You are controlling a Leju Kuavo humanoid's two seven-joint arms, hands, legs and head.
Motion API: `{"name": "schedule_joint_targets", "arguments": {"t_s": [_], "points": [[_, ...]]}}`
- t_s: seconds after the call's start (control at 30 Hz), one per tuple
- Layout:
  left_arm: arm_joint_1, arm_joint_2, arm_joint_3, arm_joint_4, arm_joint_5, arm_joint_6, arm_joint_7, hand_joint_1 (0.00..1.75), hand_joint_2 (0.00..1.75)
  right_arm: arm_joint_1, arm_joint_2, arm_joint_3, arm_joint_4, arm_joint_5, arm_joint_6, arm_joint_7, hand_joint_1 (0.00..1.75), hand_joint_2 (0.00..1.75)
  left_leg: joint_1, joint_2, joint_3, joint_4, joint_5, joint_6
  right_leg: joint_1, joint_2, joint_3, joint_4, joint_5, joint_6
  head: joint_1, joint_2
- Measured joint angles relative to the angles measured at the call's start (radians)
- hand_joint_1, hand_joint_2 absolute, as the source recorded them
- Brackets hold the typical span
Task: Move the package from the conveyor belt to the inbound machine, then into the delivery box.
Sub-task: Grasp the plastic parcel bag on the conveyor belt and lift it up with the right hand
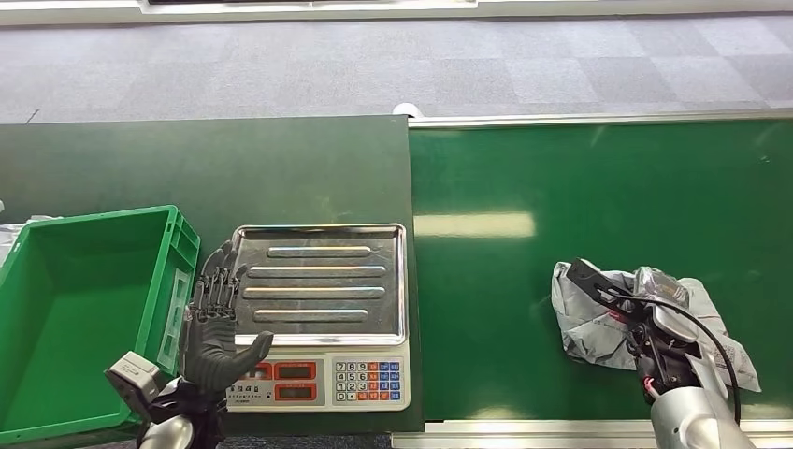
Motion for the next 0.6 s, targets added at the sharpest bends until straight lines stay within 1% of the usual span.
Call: {"name": "schedule_joint_targets", "arguments": {"t_s": [0.1,0.3,0.37,0.47,0.5,0.6], "points": [[0.008,0.002,0.002,-0.01,-0.006,0.003,-0.005,0.0,1.75,-0.008,0.01,0.005,0.001,-0.037,-0.043,-0.022,1.75,1.75,0.0,0.0,-0.001,0.0,0.0,0.0,0.0,0.0,-0.002,0.0,0.0,0.0,0.0,0.0],[0.012,0.003,0.003,-0.019,-0.03,0.007,-0.006,0.0,1.75,-0.018,0.02,0.013,0.001,-0.081,-0.069,-0.047,1.75,1.75,0.0,-0.001,-0.004,0.0,0.0,0.0,0.0,-0.001,-0.004,0.0,0.0,0.0,0.0,0.0],[0.017,0.003,0.004,-0.025,-0.031,0.014,-0.009,0.0,1.75,-0.018,0.026,0.012,-0.005,-0.115,-0.126,-0.081,1.75,1.75,0.0,0.0,-0.005,0.0,0.0,0.0,0.0,0.0,-0.005,0.0,0.0,0.0,0.0,0.0],[0.032,0.003,0.007,-0.041,-0.031,0.017,-0.018,0.0,1.75,-0.016,0.044,0.012,-0.048,-0.201,-0.253,-0.163,1.75,1.75,0.0,0.001,-0.005,0.0,0.0,0.0,0.0,0.0,-0.006,0.0,0.0,0.0,0.0,0.0],[0.037,0.003,0.009,-0.045,-0.031,0.017,-0.021,0.0,1.75,-0.016,0.049,0.013,-0.071,-0.225,-0.277,-0.181,1.75,1.75,0.0,0.0,-0.005,0.0,0.0,0.0,0.0,0.0,-0.007,0.0,0.0,0.0,0.0,0.0],[0.046,0.003,0.012,-0.052,-0.031,0.014,-0.026,0.0,1.75,-0.011,0.06,0.015,-0.136,-0.269,-0.301,-0.207,1.75,1.75,0.0,-0.001,-0.006,0.0,0.0,0.0,0.0,-0.001,-0.007,0.0,0.0,0.0,0.0,0.0]]}}
